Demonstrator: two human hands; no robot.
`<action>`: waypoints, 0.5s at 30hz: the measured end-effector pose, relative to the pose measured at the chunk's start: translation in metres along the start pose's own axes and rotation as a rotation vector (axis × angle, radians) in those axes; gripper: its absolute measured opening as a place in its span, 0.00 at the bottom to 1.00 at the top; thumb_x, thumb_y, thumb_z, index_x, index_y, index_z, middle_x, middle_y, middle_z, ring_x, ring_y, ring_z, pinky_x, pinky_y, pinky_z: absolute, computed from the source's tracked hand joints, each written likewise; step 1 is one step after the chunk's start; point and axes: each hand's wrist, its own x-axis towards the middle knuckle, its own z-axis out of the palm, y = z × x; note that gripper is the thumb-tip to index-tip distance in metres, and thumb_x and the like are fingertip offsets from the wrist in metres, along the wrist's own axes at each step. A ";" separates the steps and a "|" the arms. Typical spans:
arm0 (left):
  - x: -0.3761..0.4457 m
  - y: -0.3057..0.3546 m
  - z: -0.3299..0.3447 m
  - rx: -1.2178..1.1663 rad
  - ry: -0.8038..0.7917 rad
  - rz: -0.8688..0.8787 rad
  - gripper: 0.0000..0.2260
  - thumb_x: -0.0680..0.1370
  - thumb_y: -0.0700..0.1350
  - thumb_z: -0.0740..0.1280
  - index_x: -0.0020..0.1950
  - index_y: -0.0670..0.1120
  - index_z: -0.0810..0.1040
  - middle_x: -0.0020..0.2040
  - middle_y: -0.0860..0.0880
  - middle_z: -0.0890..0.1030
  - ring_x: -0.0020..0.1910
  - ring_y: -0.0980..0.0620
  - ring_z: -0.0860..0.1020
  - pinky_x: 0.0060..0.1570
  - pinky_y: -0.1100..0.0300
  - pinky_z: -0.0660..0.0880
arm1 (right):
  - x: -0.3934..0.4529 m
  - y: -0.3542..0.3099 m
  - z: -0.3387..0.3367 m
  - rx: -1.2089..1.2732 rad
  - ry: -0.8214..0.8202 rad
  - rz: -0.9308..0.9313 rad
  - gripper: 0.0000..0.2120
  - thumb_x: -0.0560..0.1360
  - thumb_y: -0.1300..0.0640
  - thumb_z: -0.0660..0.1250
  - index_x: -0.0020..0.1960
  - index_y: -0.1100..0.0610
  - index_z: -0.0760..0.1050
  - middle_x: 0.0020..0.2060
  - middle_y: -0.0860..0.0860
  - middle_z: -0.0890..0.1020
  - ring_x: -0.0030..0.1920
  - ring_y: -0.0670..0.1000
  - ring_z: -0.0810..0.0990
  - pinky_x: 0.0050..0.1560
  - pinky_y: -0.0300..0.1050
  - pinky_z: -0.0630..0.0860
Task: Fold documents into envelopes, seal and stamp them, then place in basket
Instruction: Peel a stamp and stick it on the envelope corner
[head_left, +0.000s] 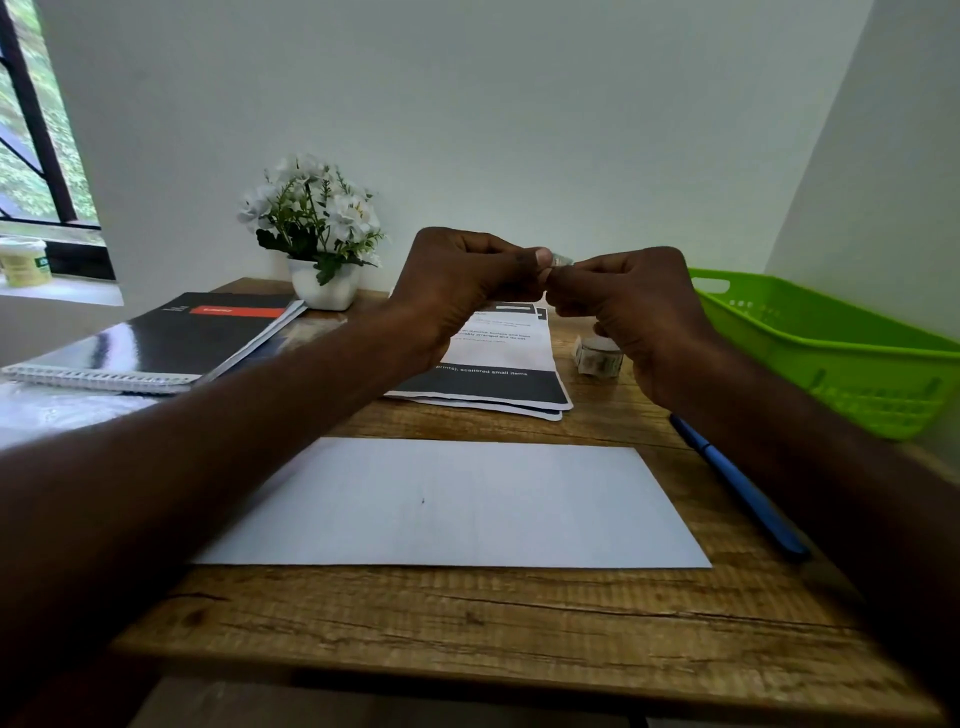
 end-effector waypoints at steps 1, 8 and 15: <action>0.000 0.000 0.000 0.013 0.002 0.015 0.10 0.74 0.40 0.78 0.51 0.34 0.86 0.44 0.38 0.87 0.46 0.41 0.87 0.55 0.51 0.84 | 0.001 0.002 0.000 -0.026 0.011 -0.020 0.11 0.71 0.51 0.79 0.42 0.60 0.86 0.37 0.55 0.87 0.40 0.51 0.87 0.37 0.37 0.79; 0.001 -0.002 0.000 0.093 0.004 0.076 0.10 0.74 0.43 0.78 0.49 0.37 0.87 0.42 0.40 0.87 0.45 0.42 0.87 0.51 0.57 0.84 | 0.003 0.004 -0.002 -0.208 0.059 -0.086 0.14 0.70 0.45 0.78 0.35 0.55 0.85 0.30 0.50 0.85 0.37 0.49 0.86 0.48 0.53 0.82; 0.005 -0.007 -0.014 0.193 -0.027 0.077 0.10 0.76 0.42 0.77 0.51 0.36 0.86 0.41 0.40 0.87 0.41 0.46 0.87 0.44 0.64 0.81 | 0.002 0.000 -0.002 -0.403 0.064 -0.254 0.22 0.71 0.38 0.76 0.59 0.49 0.82 0.41 0.44 0.85 0.43 0.42 0.84 0.48 0.47 0.81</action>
